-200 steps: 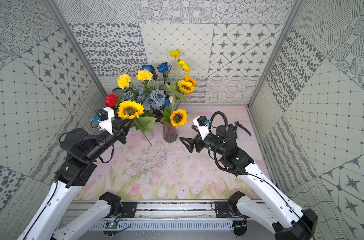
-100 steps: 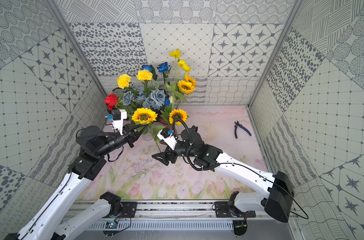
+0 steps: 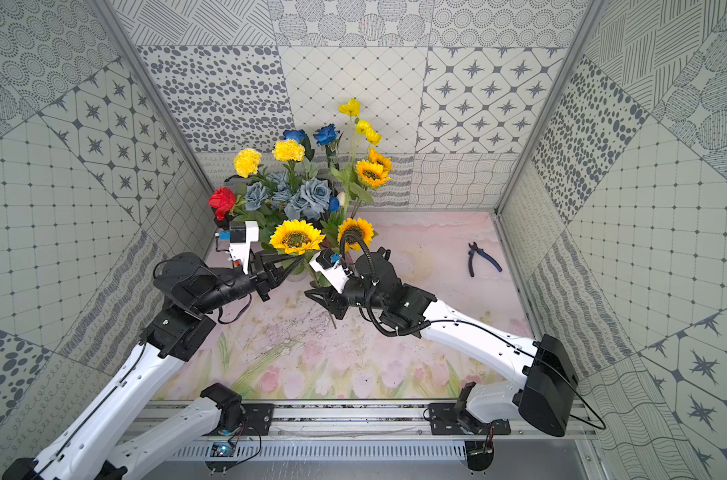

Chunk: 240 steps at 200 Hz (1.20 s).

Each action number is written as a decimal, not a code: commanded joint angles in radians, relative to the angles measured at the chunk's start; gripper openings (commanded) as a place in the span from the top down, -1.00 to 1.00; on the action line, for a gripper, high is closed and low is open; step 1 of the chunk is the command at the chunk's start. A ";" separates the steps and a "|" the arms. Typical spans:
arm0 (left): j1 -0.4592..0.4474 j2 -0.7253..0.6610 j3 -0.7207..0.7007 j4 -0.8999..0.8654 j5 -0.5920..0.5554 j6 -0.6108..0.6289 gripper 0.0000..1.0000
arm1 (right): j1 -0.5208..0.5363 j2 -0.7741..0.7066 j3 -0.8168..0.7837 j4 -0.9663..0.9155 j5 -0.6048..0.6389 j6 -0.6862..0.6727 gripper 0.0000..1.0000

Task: Pick out yellow flowers from the vase
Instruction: Place the flower at the center of the board.

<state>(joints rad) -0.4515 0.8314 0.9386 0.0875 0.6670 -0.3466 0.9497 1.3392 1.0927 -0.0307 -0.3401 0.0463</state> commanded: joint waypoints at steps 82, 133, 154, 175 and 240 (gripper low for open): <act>-0.013 -0.024 -0.048 0.103 -0.087 0.055 -0.84 | 0.001 -0.058 0.024 0.033 0.083 0.009 1.00; -0.014 -0.079 -0.070 -0.014 -0.280 0.121 -0.96 | -0.038 -0.183 0.051 -0.032 0.258 -0.013 1.00; -0.013 -0.107 -0.087 -0.058 -0.428 0.135 -0.97 | -0.061 -0.258 0.058 -0.064 0.419 -0.012 1.00; -0.014 -0.101 -0.081 -0.116 -0.527 0.146 -0.97 | -0.138 -0.334 0.054 -0.116 0.609 0.057 1.00; -0.014 -0.029 -0.087 -0.107 -0.579 0.146 -0.97 | -0.636 -0.368 -0.088 -0.295 0.501 0.326 1.00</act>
<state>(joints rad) -0.4644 0.7712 0.8528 -0.0147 0.2039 -0.2321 0.4259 0.9203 1.0576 -0.2356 0.2302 0.2550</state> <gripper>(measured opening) 0.982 0.071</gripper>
